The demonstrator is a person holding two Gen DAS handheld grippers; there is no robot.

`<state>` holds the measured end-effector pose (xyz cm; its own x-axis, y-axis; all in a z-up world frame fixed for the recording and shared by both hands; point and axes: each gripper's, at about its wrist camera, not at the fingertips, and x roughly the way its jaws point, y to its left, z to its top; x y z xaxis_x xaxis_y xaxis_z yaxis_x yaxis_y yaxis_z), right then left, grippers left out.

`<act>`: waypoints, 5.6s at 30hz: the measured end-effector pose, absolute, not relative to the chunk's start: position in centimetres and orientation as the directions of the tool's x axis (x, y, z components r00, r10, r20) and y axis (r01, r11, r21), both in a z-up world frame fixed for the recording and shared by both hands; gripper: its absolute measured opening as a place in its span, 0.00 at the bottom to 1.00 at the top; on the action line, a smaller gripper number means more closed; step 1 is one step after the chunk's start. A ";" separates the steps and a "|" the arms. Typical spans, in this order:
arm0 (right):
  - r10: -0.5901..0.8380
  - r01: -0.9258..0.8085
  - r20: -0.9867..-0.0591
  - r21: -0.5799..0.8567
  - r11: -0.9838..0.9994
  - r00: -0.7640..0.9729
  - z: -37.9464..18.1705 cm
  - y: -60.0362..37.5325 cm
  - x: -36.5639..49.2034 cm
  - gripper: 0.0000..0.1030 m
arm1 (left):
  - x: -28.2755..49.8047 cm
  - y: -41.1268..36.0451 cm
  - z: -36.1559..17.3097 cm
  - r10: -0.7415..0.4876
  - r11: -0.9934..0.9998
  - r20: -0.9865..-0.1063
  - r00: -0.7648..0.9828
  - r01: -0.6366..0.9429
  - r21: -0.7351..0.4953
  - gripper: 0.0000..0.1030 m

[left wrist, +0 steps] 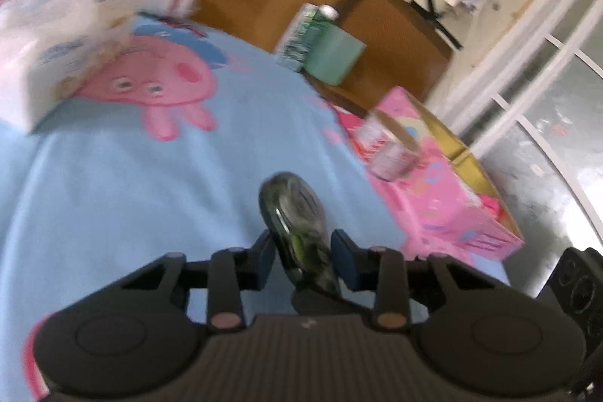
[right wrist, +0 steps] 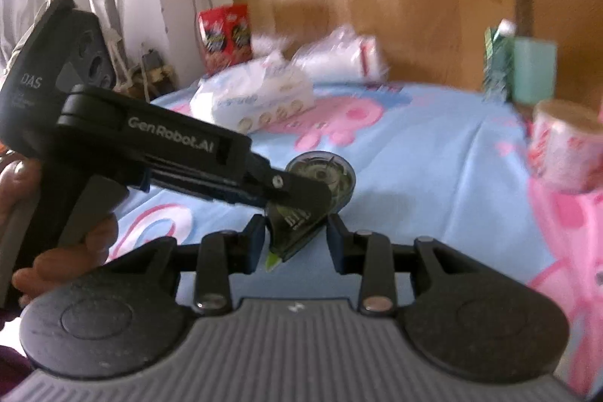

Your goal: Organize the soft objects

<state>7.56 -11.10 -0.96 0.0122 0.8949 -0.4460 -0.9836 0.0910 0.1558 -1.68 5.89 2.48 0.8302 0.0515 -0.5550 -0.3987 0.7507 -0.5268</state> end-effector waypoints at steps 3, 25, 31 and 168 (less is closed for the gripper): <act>0.915 -0.981 -0.395 0.128 0.147 0.086 0.1 -12.4 8.5 0.37 | 1.0 4.4 4.5 0.045 0.807 -0.545 0.837 -0.352 -0.474 0.32; 0.623 -0.650 -0.289 0.006 0.760 0.727 1.1 -22.9 26.9 0.18 | 28.5 -11.8 7.4 -0.125 0.980 -0.555 0.822 0.015 -0.198 0.37; 0.583 -0.588 -0.297 0.082 0.805 0.756 0.4 -24.3 29.3 0.26 | 27.7 -10.3 6.7 -0.112 0.968 -0.561 0.820 -0.037 -0.247 0.43; 0.642 -0.560 -0.264 0.326 0.762 0.720 0.6 -24.7 9.3 1.00 | 3.8 -7.8 1.1 0.381 0.867 -0.712 0.590 -0.495 0.054 1.00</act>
<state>9.26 -24.70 0.58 0.7200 0.6420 -0.2637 -0.5598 0.7617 0.3262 3.80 -7.76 1.14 0.5901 0.3813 -0.7116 -0.4952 0.8671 0.0539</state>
